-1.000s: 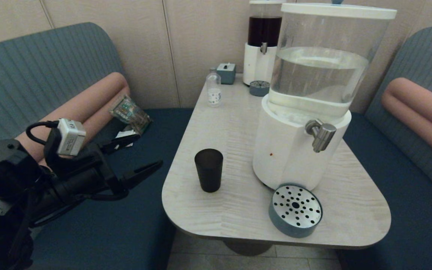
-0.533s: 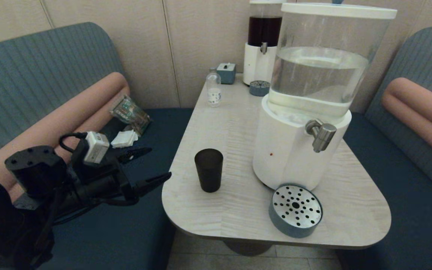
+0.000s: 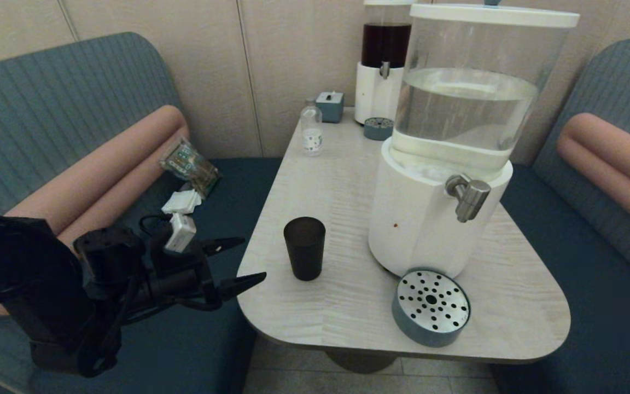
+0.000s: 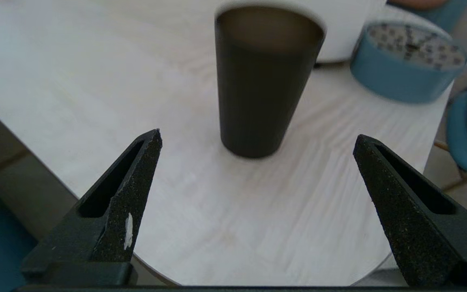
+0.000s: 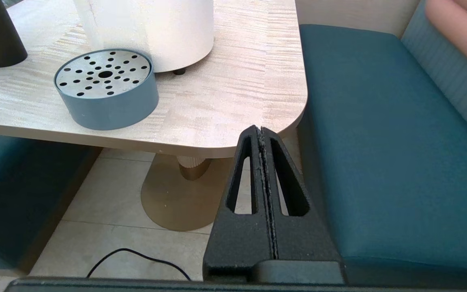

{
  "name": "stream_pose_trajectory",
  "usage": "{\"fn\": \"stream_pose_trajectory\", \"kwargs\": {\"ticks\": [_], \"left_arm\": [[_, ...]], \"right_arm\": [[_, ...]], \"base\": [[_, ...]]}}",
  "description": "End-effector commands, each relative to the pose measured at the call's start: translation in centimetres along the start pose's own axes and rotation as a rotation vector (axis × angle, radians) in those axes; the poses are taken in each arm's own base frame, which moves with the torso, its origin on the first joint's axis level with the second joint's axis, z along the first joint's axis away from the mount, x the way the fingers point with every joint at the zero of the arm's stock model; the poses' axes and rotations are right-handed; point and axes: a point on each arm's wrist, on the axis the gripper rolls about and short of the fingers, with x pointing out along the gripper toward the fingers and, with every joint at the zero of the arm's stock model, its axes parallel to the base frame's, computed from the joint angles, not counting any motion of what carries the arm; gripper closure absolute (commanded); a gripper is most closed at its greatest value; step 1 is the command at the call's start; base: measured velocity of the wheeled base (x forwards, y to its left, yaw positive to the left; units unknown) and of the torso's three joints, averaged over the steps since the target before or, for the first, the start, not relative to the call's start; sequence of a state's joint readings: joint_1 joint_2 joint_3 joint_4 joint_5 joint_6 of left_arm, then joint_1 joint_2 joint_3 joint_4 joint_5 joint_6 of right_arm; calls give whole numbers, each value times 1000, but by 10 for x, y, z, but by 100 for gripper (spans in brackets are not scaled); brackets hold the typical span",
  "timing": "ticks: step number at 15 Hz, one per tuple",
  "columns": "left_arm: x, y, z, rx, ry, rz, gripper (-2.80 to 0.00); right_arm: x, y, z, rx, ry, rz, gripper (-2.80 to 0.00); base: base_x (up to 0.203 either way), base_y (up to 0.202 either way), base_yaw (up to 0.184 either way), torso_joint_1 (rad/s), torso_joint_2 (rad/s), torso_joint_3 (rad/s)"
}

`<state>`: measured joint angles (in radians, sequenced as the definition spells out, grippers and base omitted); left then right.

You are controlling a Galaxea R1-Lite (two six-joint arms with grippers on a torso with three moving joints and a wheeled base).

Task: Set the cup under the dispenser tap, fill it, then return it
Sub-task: Pick up the cup

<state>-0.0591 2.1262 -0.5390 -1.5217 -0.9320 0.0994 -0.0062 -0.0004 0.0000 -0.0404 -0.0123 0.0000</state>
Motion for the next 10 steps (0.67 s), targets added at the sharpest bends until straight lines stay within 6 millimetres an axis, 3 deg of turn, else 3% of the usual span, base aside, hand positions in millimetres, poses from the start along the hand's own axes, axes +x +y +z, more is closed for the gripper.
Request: {"fn": "stream_pose_trajectory", "kwargs": {"ticks": [1, 6, 10], "left_arm": [[8, 8, -16, -17, 12, -10, -280], [41, 21, -24, 15, -22, -54, -280], [69, 14, -31, 14, -31, -101, -280]], "right_arm": [[1, 0, -4, 0, 15, 0, 0], [1, 0, -4, 0, 15, 0, 0], [1, 0, -4, 0, 15, 0, 0]], "base": [[0, 0, 0, 0, 0, 0], [0, 0, 0, 0, 0, 0], [0, 0, 0, 0, 0, 0]]}}
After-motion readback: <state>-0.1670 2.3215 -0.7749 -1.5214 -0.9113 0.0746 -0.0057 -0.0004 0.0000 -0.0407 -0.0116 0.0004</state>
